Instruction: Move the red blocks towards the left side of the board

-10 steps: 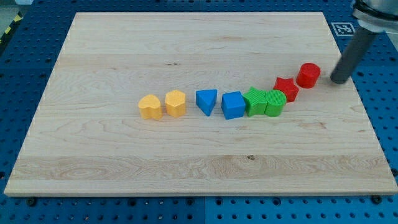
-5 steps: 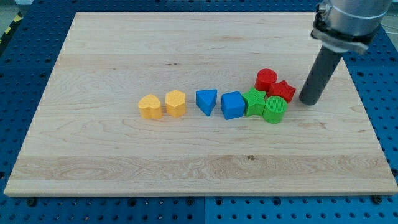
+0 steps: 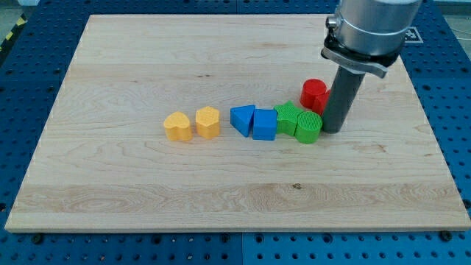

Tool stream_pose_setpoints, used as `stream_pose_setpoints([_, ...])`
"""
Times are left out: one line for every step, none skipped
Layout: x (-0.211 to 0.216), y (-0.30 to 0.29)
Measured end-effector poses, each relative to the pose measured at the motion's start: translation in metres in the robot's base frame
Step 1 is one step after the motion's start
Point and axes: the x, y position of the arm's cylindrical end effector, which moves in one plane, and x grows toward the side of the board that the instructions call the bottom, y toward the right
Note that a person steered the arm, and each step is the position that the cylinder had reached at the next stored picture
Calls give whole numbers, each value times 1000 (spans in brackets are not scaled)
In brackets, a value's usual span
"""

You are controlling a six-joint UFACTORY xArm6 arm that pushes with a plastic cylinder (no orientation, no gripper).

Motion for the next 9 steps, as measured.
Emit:
stream_pose_setpoints([-19, 10])
stream_pose_setpoints([-23, 39])
stream_pose_setpoints([-35, 41])
stream_pose_setpoints([-53, 11])
stream_pose_setpoints([-84, -10])
stream_pose_setpoints([-112, -34])
stream_pose_setpoints([-124, -65])
stream_pose_setpoints([-117, -27])
stream_pose_setpoints([-103, 23])
